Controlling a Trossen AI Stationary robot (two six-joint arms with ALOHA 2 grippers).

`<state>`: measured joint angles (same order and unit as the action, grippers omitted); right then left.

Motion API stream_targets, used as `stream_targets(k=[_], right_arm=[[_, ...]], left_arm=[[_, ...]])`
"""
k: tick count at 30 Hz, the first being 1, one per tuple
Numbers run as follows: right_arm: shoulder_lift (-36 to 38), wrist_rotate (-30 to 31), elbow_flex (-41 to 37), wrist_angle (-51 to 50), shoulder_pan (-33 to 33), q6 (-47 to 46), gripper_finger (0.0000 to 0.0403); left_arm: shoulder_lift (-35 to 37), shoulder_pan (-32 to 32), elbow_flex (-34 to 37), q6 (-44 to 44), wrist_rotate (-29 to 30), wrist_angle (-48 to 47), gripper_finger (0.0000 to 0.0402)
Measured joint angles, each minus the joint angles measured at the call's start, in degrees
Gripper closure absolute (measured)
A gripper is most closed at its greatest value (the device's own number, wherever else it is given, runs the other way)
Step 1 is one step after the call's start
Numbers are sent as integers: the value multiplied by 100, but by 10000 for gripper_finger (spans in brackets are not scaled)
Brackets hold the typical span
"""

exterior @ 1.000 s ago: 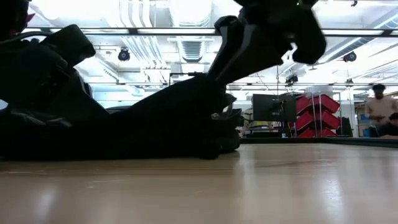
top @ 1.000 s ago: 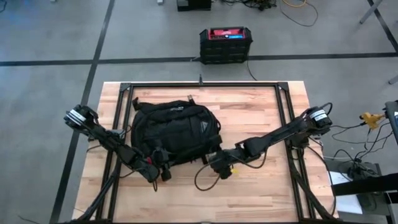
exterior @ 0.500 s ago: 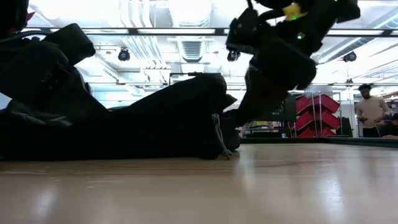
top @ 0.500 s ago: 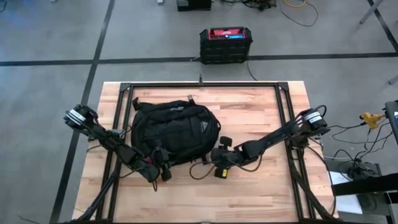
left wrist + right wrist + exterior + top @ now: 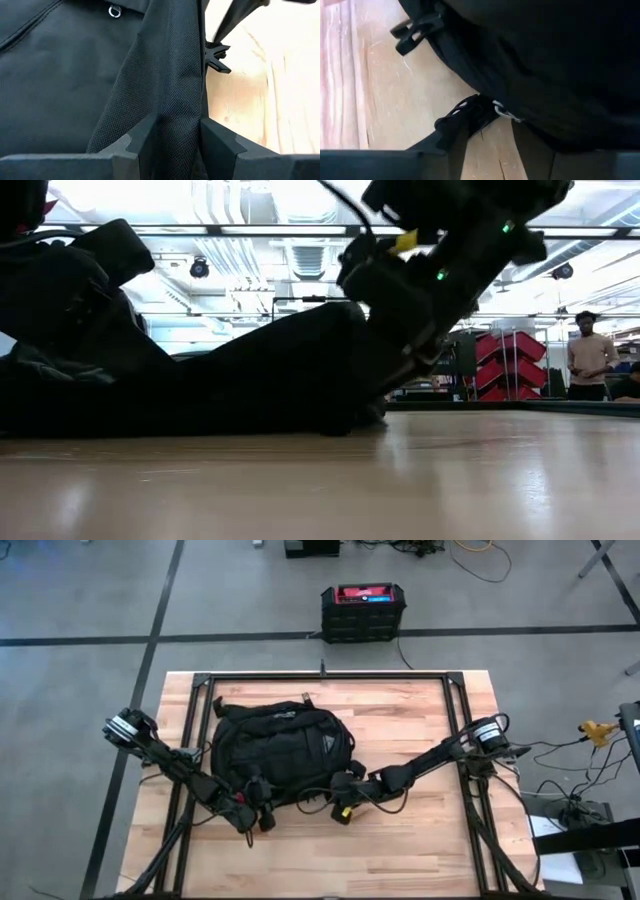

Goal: Unpack backpack
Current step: Close the black backpack

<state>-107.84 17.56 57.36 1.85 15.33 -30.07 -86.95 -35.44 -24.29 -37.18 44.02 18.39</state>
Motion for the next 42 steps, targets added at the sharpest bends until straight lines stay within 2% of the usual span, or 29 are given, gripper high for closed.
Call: stream_targets(k=[7, 10, 14, 18, 22, 26, 29, 33, 39, 42], right_arm=[[195, -131, 1, -480, 58, 140, 378], [380, -297, 15, -1115, 136, 334, 398], [462, -277, 13, -1642, 212, 385, 376], [431, -114, 13, -1429, 201, 445, 309], [416, 572, 13, -1318, 201, 596, 235], [416, 681, 13, -1130, 144, 887, 199], [416, 643, 13, -981, 103, 1127, 198], [332, 485, 13, -983, 12, 1153, 218], [15, 148, 24, -851, -101, 1061, 266], [-2, 141, 35, -888, -105, 1054, 311]], left_arm=[[-1, -78, 9, 1, 1, -26, 283], [-1, -92, 9, -1, -1, -33, 283], [-1, -94, 9, 3, 23, -26, 283], [-1, -94, 9, -33, 25, -2, 283], [-1, -96, 9, -84, 20, 0, 283], [-1, -98, 9, -86, 6, 9, 283], [-1, -98, 8, -86, 1, 13, 283], [-1, -98, 7, -91, 1, 20, 283], [-1, -100, 7, -104, -1, 22, 283], [-3, -110, 7, -99, -3, 17, 283]])
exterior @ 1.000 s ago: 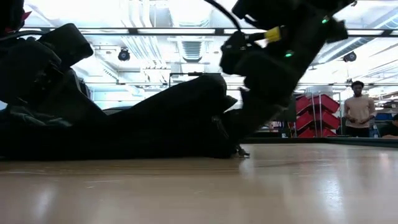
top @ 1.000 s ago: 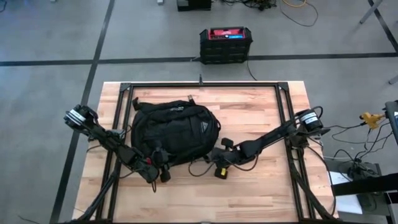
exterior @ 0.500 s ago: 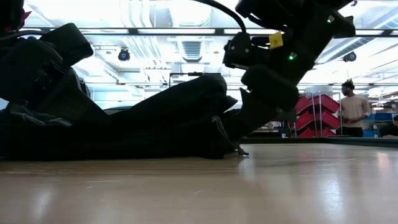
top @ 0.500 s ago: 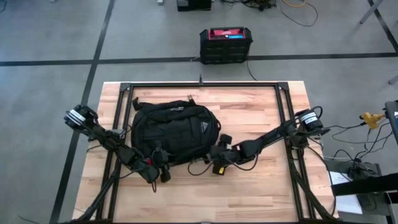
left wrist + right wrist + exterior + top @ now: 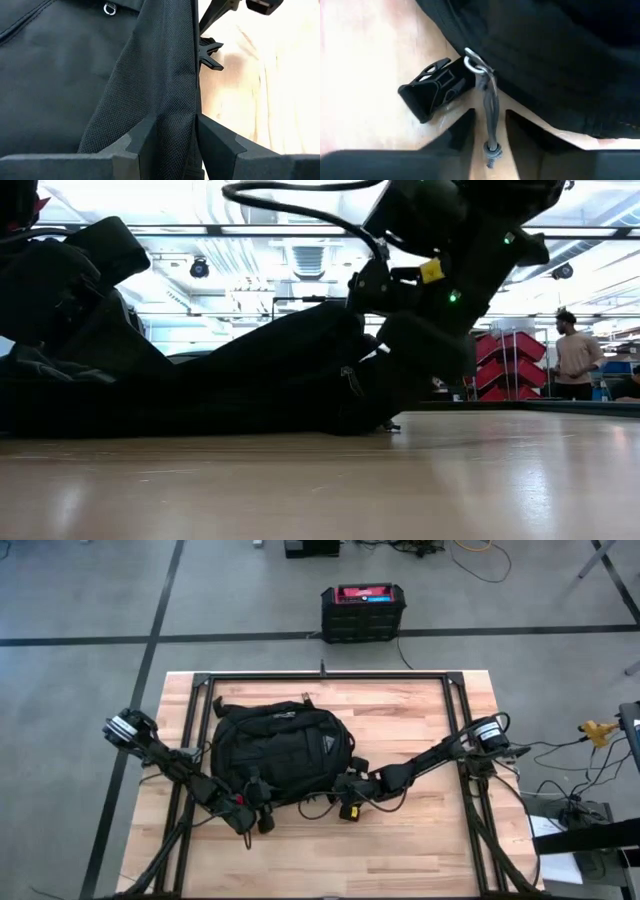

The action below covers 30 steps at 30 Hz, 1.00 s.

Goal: Unpack backpack
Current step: Close the black backpack

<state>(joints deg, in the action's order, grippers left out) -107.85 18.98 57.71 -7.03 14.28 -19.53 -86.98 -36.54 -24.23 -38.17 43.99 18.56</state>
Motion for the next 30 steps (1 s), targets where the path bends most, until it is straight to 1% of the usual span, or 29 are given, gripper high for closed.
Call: stream_targets(k=[3, 4, 8, 12, 15, 19, 22, 24, 27, 30], right_arm=[[71, -18, 0, -200, -2, 23, 379], [121, -11, -2, -320, -4, 42, 390], [341, 129, -9, -1015, -9, 9, 398], [607, 574, -4, -1992, -77, 13, 401], [817, 698, -13, -2689, -255, 13, 402], [1054, 977, -13, -3331, -500, 60, 402], [1191, 895, -17, -3300, -607, 159, 402], [1217, 659, -20, -3106, -610, 261, 403], [1211, 294, -17, -2797, -581, 296, 403], [1181, 185, -4, -2545, -528, 297, 403]], left_arm=[[0, -3, 0, 2, -90, -77, 283], [0, -3, 0, 1, -131, -120, 283], [0, -6, -2, -113, -393, -382, 283], [8, -20, -22, -173, -578, -451, 283], [9, -42, -10, -180, -613, -476, 283], [4, -47, 26, -215, -583, -463, 283], [-2, -49, 35, -241, -536, -467, 283], [42, -57, 14, -117, -420, -543, 283], [283, -41, -202, 495, -203, -552, 283], [495, -39, -495, 1247, 297, -265, 283]])
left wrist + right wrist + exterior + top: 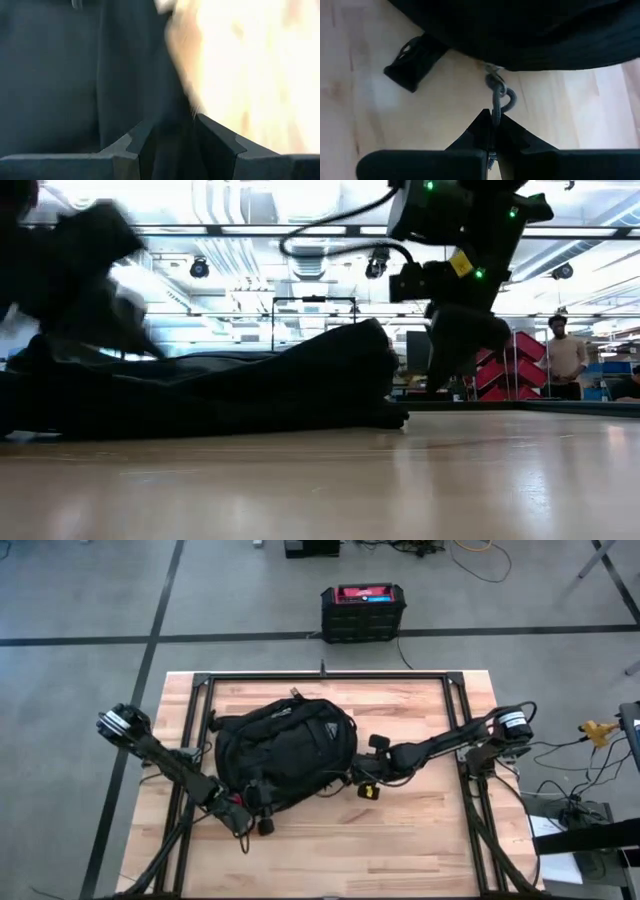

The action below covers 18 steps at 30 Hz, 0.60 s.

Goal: Unpack backpack
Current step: Close the black backpack

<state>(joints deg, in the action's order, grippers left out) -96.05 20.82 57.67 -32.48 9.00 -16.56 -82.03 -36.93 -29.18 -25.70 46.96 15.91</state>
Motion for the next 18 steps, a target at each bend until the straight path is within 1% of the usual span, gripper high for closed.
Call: stream_targets(k=[2, 4, 10, 14, 18], right_arm=[[-7, -21, -2, 21, 48, 3, 403], [-7, -20, 0, 116, 82, 0, 403], [-5, -27, 2, 149, 199, -7, 403], [8, -27, 2, 30, 250, -26, 403], [97, 80, 2, -358, 199, 262, 403]], left_arm=[[-38, 19, -153, 398, 222, 93, 283], [-178, 114, -257, 408, 439, 97, 283], [-1148, 509, -392, -594, 435, 158, 283], [-1837, 549, -388, -1260, 331, 128, 283], [-2207, 472, -362, -1870, 158, -117, 283]])
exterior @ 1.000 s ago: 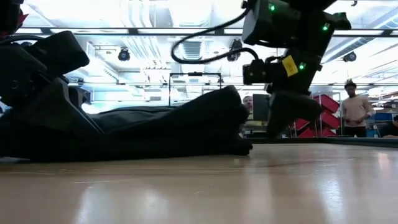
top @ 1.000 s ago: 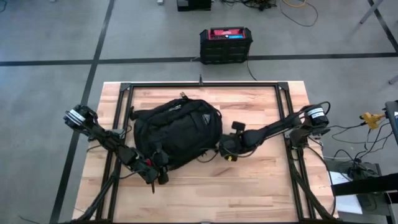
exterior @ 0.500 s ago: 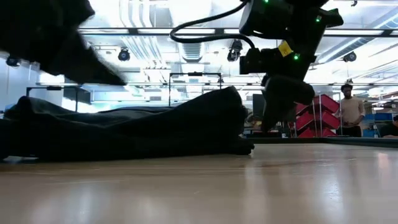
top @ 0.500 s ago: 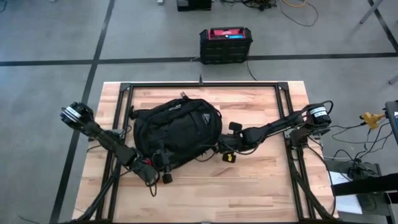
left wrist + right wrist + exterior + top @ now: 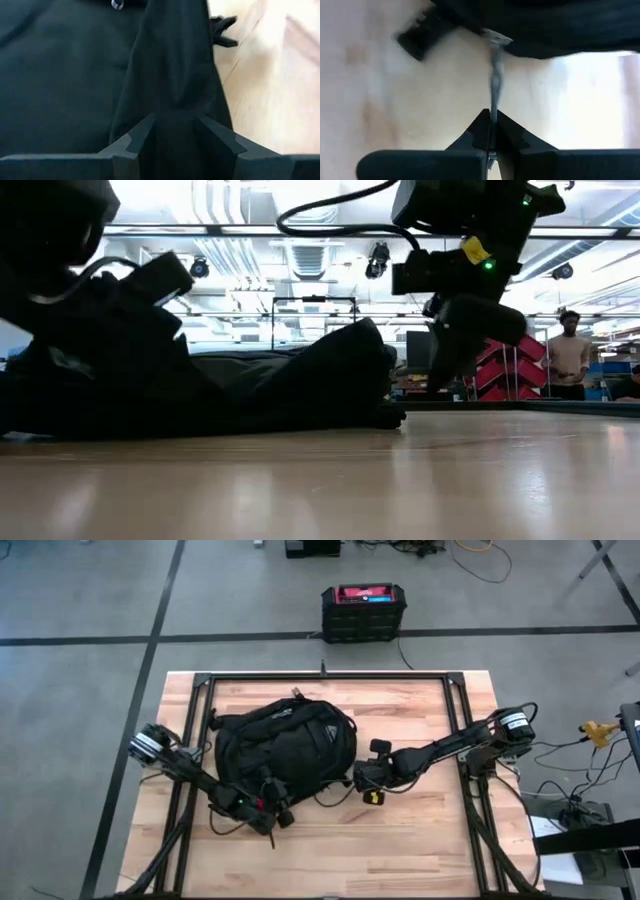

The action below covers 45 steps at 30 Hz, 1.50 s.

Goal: Unpack backpack
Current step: Close the black backpack

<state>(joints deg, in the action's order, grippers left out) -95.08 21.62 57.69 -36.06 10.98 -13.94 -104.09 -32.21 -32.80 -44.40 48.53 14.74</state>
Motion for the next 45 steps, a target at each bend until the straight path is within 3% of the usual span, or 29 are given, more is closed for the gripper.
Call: stream_targets(k=[12, 17, 21, 24, 29, 33, 36, 39, 42, 45], right_arm=[[487, 525, -7, 420, -1397, 1465, 403], [915, 253, -6, 556, -2011, 1920, 403], [1234, -260, -9, 575, -2107, 1736, 403], [1258, -294, -25, 501, -1758, 1233, 403], [991, -126, -111, 557, -607, 282, 403], [507, -206, -174, 1524, 439, -550, 403], [-34, -400, -162, 2893, 1070, -752, 403], [-575, -701, 65, 3975, 1373, -703, 403], [-932, -682, 504, 4106, 1424, -513, 403], [-1092, -638, 860, 3823, 1421, -269, 403]], left_arm=[[-45, -745, 323, -652, 782, -484, 283], [-39, -1012, 519, -1148, 1037, -541, 283], [269, -1051, 559, -1226, 1107, -1084, 283], [922, -925, 617, -980, 1022, -1801, 283], [2360, -205, 699, -293, 775, -3126, 283], [3537, 594, 792, 851, 844, -3198, 283], [4274, 1099, 809, 2236, 347, -2197, 283], [4670, 1390, 890, 3383, -1035, -666, 283], [4615, 1433, 985, 3699, -2249, 571, 283], [4201, 1288, 1007, 3518, -2579, 816, 283]])
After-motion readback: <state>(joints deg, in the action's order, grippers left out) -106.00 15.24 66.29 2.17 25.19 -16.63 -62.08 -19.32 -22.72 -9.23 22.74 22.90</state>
